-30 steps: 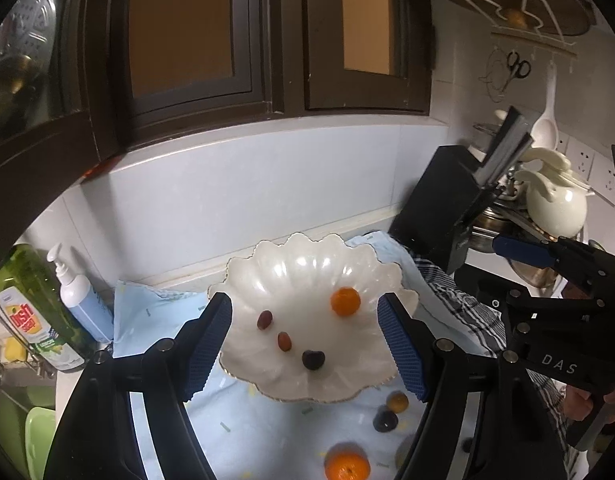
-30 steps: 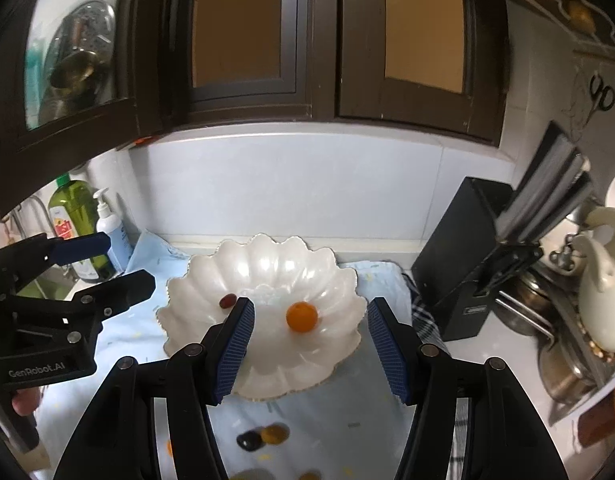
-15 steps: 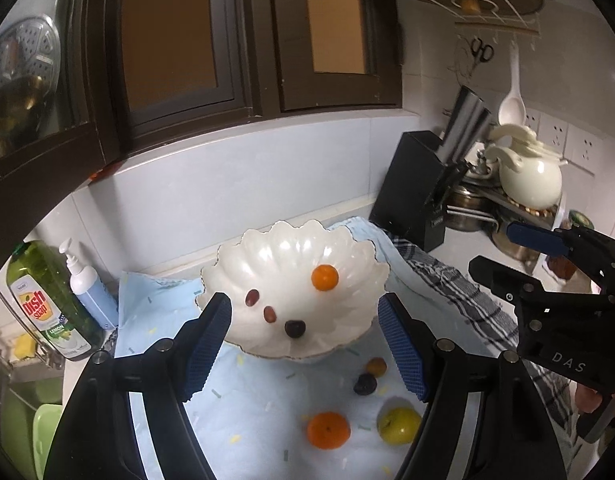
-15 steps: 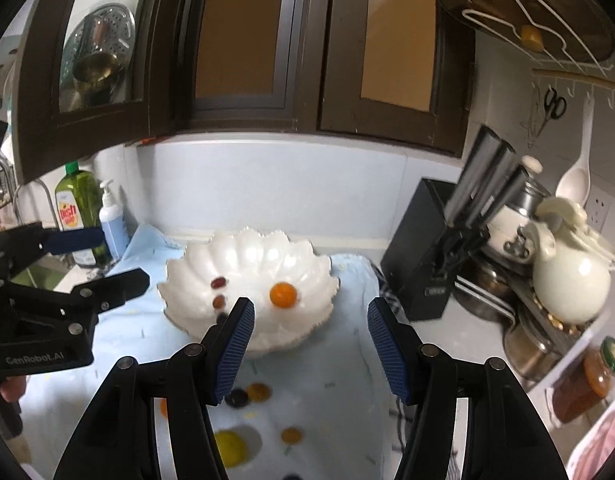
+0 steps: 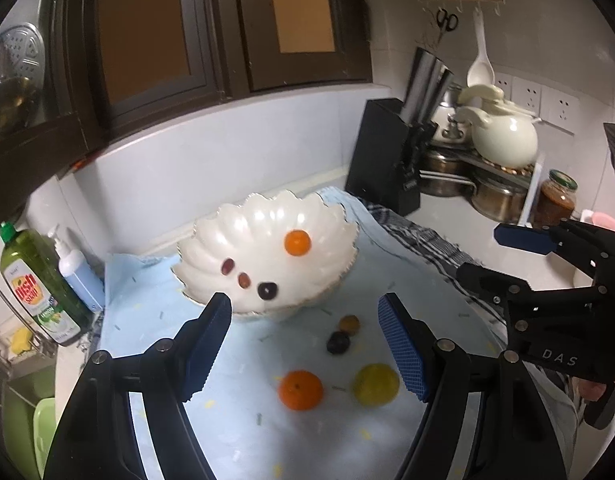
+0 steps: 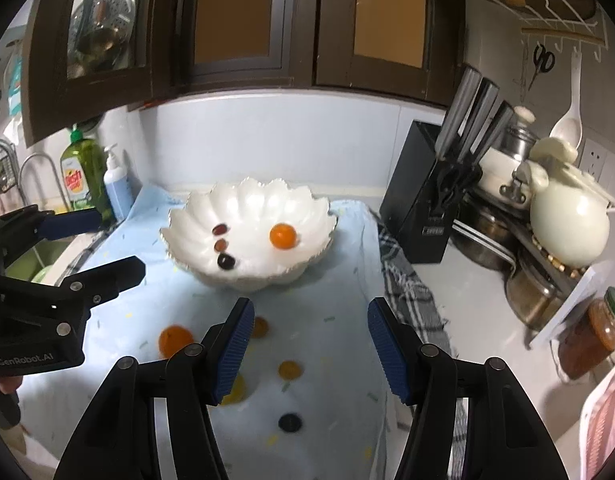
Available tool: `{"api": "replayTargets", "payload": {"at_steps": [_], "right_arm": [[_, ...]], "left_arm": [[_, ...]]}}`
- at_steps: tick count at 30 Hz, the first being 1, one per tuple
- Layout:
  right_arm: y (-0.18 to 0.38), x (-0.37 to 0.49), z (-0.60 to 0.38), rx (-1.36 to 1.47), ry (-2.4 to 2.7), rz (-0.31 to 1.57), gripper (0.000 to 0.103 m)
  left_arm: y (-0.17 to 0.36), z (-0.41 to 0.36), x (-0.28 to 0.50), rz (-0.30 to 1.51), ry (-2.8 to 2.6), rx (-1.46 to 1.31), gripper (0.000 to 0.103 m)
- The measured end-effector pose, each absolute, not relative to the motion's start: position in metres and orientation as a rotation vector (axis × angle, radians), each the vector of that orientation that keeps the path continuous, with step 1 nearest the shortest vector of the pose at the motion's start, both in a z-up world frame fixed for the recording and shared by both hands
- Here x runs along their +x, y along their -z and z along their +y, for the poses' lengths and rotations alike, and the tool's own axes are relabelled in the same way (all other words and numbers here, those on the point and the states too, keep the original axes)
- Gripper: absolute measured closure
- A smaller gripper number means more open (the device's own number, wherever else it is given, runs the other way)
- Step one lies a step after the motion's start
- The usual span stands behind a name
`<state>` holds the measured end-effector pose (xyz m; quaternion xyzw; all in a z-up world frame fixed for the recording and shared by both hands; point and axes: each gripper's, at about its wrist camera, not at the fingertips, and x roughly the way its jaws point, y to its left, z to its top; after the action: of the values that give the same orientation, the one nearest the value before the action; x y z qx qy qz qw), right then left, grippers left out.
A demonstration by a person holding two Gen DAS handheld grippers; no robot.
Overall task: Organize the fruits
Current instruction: 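Lift both open tools away from the bowl toward the remaining fruits, then grasp the large yellow-green pomelo with the left tool while the right tool grasps a dark plum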
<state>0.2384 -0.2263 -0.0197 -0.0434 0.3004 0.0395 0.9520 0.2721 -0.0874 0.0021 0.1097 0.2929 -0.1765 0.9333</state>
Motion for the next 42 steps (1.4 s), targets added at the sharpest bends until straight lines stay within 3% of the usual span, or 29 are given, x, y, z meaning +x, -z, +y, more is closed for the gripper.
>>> {"api": "replayTargets", "payload": {"at_steps": [26,42], "right_arm": [[0.089,0.214,-0.221,-0.136,-0.144,0.738,0.044],[0.124,0.223,-0.221,-0.15,-0.178,0.813,0.059]], "left_arm": [[0.075,-0.116,0.243,0.644,0.467,0.352,0.028],[0.118,-0.131,0.247,0.67,0.537,0.427,0.03]]}}
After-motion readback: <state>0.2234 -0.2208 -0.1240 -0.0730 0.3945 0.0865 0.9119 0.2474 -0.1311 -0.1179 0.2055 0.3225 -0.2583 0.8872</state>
